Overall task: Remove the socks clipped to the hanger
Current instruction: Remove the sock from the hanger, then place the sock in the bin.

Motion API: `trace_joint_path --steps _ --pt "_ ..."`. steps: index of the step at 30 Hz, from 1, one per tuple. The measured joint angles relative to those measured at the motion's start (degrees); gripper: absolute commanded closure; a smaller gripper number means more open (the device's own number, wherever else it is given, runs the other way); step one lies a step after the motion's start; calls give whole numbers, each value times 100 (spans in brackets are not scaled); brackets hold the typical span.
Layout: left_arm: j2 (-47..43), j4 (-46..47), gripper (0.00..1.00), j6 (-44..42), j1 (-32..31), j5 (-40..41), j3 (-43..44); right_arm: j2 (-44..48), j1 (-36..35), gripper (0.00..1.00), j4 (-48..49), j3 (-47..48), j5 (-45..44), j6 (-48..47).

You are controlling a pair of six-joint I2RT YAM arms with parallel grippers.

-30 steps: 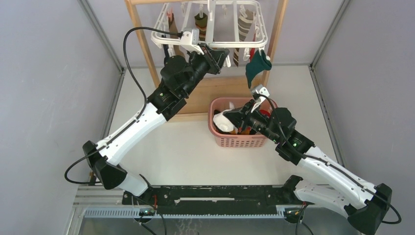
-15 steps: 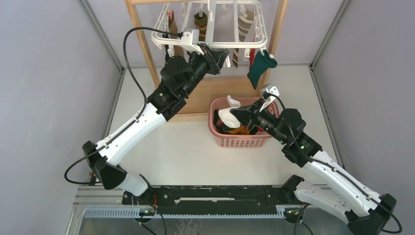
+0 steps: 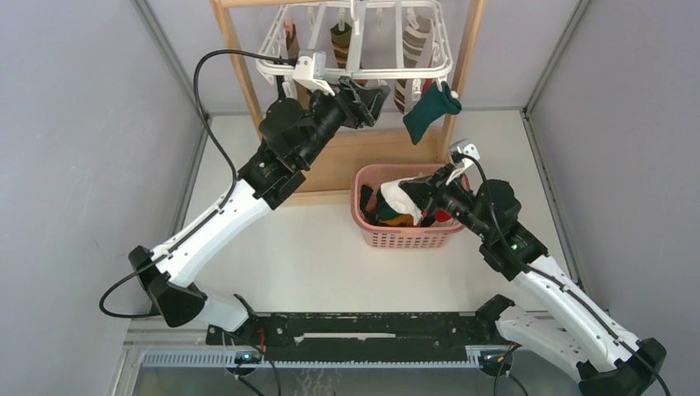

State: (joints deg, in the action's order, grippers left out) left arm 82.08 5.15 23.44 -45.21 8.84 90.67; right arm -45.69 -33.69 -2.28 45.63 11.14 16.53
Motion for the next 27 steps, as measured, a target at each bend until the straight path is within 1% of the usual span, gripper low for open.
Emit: trace_joint_path --steps 2,10,16,19,23,24,25,27 --pt "-61 -15 23 4 0 -4 -63 -13 39 100 -35 -28 20 2" --pt "-468 -48 14 11 0 -72 -562 -214 251 100 -94 -103 81 -7" --pt "-839 -52 13 55 -2 -164 -1086 -457 302 100 -94 -251 87 -44" --pt "-1021 -57 13 55 -2 -170 -1335 -610 304 98 -105 -315 79 -44" --pt "-1294 -103 9 52 -2 -168 -1641 -828 319 93 -103 -339 57 -44" --pt "-1375 -101 7 55 -2 -168 -1729 -879 323 90 -98 -343 50 -44" --pt "-1467 -114 1 55 -2 -168 -1825 -931 323 87 -98 -356 37 -44" --pt "-1652 -140 0 57 0 -164 -2013 -1010 323 80 -107 -376 22 -39"
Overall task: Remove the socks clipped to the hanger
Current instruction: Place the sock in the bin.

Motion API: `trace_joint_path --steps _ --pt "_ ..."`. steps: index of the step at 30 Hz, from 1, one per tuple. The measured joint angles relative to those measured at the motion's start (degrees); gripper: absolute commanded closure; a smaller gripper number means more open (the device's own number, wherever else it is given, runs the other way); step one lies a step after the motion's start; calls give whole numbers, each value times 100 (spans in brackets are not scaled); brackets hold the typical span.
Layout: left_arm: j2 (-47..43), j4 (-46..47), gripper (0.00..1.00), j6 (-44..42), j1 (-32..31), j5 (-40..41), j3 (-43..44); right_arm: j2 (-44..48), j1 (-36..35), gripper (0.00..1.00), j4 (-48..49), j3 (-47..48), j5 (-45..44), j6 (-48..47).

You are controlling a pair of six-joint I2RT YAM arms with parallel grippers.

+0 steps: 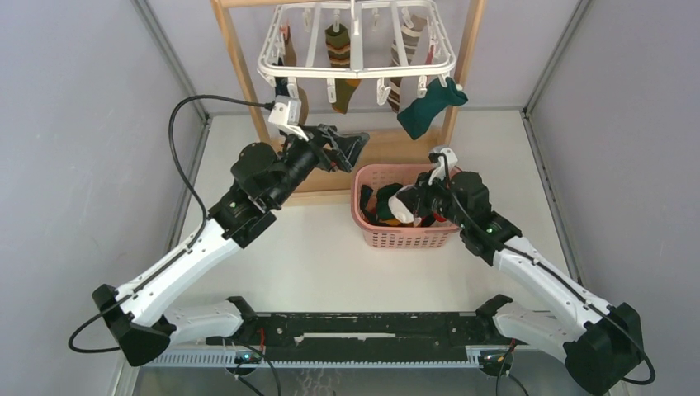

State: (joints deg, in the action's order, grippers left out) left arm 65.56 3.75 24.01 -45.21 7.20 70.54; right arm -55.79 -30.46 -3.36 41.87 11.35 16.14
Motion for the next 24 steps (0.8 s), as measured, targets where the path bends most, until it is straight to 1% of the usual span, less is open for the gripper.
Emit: trace_joint_path --steps 3,8,13,14,16,17,19,24 --pt "-264 -44 0 -2 -2 11 -273 -133 0 74 0 -28 -57 2" --pt "-754 -142 0 -2 -2 42 -817 -289 2 58 11 -72 -103 17" --pt "-1220 -321 0 0 -2 122 -1222 -376 4 52 15 -168 -190 52" --pt "-1294 -350 0 0 -2 129 -1270 -382 4 50 15 -181 -203 59" --pt "-1515 -424 0 0 -2 155 -1434 -413 4 39 13 -214 -225 66" --pt "-1532 -433 0 0 -2 155 -1443 -428 4 36 13 -221 -232 76" --pt "-1700 -529 0 4 -2 166 -1572 -470 4 33 11 -223 -258 79" --pt "-2041 -815 0 37 -2 173 -1858 -492 7 31 -13 -223 -378 63"
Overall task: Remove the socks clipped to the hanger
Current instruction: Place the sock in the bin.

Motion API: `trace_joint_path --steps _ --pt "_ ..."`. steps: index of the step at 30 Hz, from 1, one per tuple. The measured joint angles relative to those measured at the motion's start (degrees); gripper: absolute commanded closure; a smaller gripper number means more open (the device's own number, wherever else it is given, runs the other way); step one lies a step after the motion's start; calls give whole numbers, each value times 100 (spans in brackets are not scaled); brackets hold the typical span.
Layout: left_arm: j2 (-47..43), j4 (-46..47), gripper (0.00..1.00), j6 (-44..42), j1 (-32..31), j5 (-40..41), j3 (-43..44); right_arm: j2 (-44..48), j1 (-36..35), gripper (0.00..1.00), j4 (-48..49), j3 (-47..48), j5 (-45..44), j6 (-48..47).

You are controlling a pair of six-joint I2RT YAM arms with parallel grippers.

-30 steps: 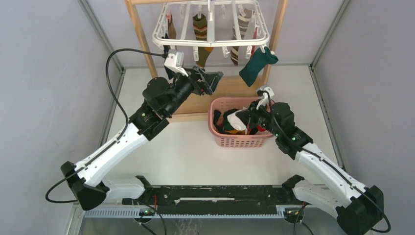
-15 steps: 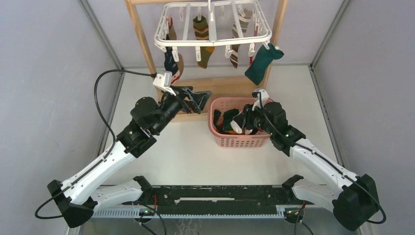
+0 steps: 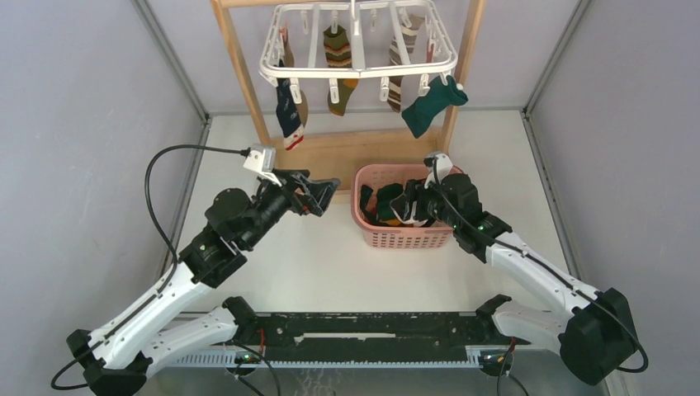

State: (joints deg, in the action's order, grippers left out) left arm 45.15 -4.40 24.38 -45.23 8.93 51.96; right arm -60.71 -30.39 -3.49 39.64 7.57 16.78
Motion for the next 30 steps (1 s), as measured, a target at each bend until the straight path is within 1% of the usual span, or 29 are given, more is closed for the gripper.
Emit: trace_joint_path --steps 7,9,12,17,26,30 --pt "-205 -221 0 94 0 -2 -219 269 52 26 -372 0 -326 -31" --pt "-214 -243 0 120 0 -4 -258 485 114 20 -575 2 -472 -81" --pt "-212 -245 0 157 0 -7 -328 798 216 16 -852 7 -686 -153" --pt "-142 -254 0 221 0 -9 -356 1224 433 15 -1222 15 -863 -170" --pt "-94 -251 0 262 0 -11 -356 1602 616 15 -1781 120 -892 -61" --pt "-94 -251 0 262 0 -13 -356 1784 691 13 -2011 286 -876 2"
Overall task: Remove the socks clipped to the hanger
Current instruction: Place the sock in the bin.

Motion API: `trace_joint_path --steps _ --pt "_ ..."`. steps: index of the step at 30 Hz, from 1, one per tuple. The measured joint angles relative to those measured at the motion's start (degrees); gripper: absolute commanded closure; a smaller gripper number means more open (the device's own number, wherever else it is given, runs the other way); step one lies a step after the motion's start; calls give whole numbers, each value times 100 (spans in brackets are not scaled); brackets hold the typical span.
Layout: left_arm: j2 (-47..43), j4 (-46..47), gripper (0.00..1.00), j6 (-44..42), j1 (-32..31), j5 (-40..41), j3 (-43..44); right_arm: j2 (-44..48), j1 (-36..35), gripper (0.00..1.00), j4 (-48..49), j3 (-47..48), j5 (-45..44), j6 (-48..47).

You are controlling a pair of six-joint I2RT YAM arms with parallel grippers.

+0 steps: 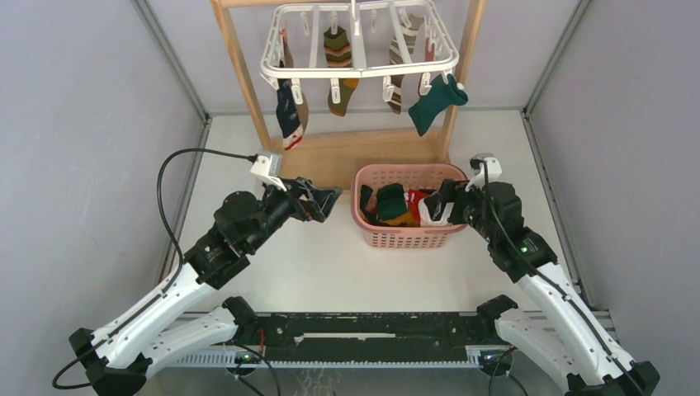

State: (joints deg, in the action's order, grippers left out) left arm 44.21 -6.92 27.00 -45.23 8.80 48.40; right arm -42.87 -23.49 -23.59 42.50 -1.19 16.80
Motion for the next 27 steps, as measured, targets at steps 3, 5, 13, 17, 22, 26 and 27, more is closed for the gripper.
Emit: trace_joint_path --steps 3,5,13,17,22,26,27 --pt "4 0 0 0 0 0 0 68 61 13 -199 181 17 24" --pt "4 0 0 2 0 0 0 76 98 13 -369 310 42 46" --pt "4 0 0 0 0 -20 0 85 133 14 -955 546 52 199" --pt "4 0 0 2 0 -42 0 175 136 14 -911 546 -59 210" --pt "2 -11 0 0 0 -46 -2 63 164 14 -542 557 -114 188" --pt "-57 -35 0 0 0 -46 -103 -216 236 14 -223 562 -109 170" --pt "-79 -42 0 2 0 -50 -142 -297 249 14 -142 562 -111 166"
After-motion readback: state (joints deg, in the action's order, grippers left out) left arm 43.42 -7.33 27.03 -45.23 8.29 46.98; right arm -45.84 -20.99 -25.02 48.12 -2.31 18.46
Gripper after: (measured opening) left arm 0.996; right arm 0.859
